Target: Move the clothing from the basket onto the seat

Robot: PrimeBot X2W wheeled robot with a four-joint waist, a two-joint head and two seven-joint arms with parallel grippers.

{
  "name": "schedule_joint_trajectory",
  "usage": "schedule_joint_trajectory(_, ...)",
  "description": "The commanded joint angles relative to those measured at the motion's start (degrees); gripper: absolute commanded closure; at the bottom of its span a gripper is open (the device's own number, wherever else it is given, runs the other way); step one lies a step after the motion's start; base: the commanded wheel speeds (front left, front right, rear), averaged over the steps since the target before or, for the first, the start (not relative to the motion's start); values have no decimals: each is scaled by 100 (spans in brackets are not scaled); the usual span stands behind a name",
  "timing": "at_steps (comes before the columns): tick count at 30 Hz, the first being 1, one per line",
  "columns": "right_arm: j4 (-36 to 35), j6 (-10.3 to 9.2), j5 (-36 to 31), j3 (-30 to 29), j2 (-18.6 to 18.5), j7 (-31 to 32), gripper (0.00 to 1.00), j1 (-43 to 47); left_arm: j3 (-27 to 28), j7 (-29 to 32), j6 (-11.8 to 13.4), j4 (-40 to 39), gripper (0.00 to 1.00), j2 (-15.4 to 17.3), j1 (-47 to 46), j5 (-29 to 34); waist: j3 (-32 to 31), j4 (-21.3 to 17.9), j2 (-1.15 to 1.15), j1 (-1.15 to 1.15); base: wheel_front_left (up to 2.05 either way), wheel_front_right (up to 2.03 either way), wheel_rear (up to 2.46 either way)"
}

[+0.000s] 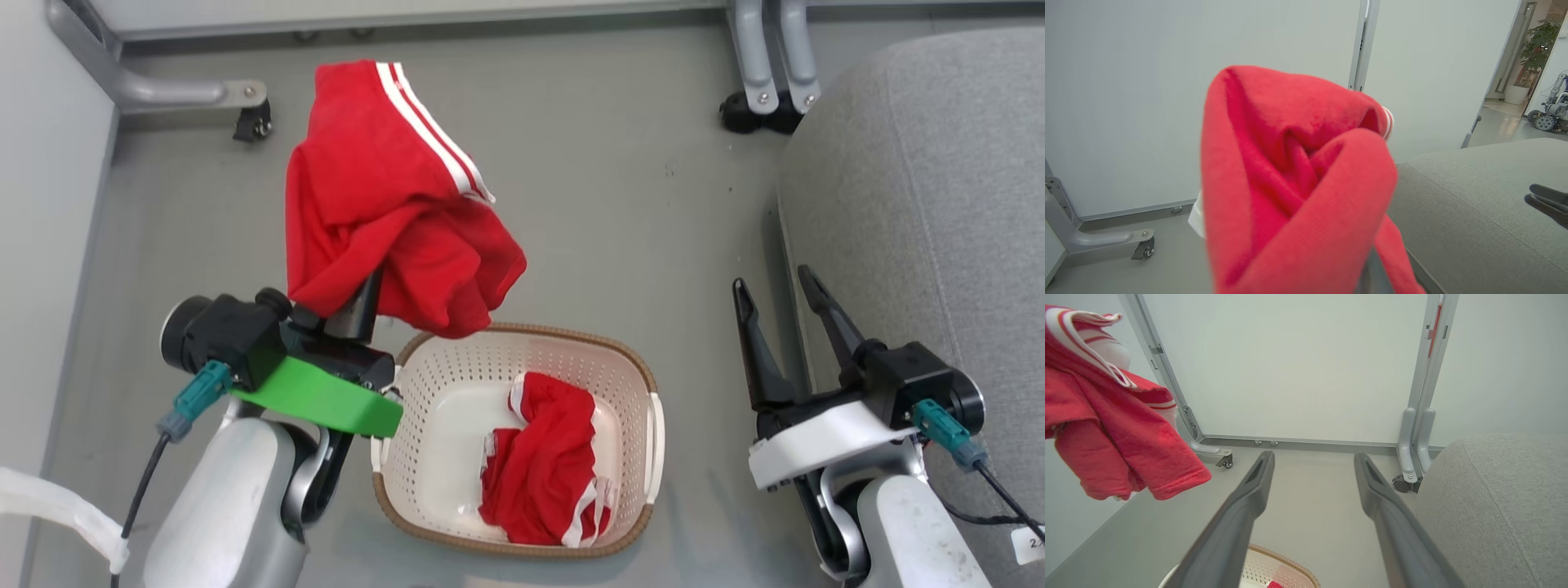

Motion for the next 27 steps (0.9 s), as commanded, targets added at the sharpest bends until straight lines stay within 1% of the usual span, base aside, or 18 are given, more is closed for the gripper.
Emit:
schedule_joint_trajectory(1,-12,-2,48,24,-9,40,0,142,-45,-19,-26,-98,100,62,163,11,-364,0,0,0,0,0,0)
schedule_joint_trajectory(7,-44,-2,135,67,-10,127,0,419,-421,-19,-31,-338,100,244,431,-150,-713,-26,0,0,0,0,0)
schedule_joint_trajectory(14,-115,-2,219,118,-9,238,0,725,-603,-19,-33,-378,100,321,698,-287,-1066,-53,0,0,0,0,0)
schedule_joint_trajectory(21,-240,-2,297,96,-9,339,0,927,-776,-19,-33,-443,100,371,824,-346,-1223,-55,0,0,0,0,0)
schedule_joint_trajectory(27,-294,-2,323,124,-9,379,0,992,-813,-19,-30,-460,100,389,883,-331,-1279,-74,0,0,0,0,0)
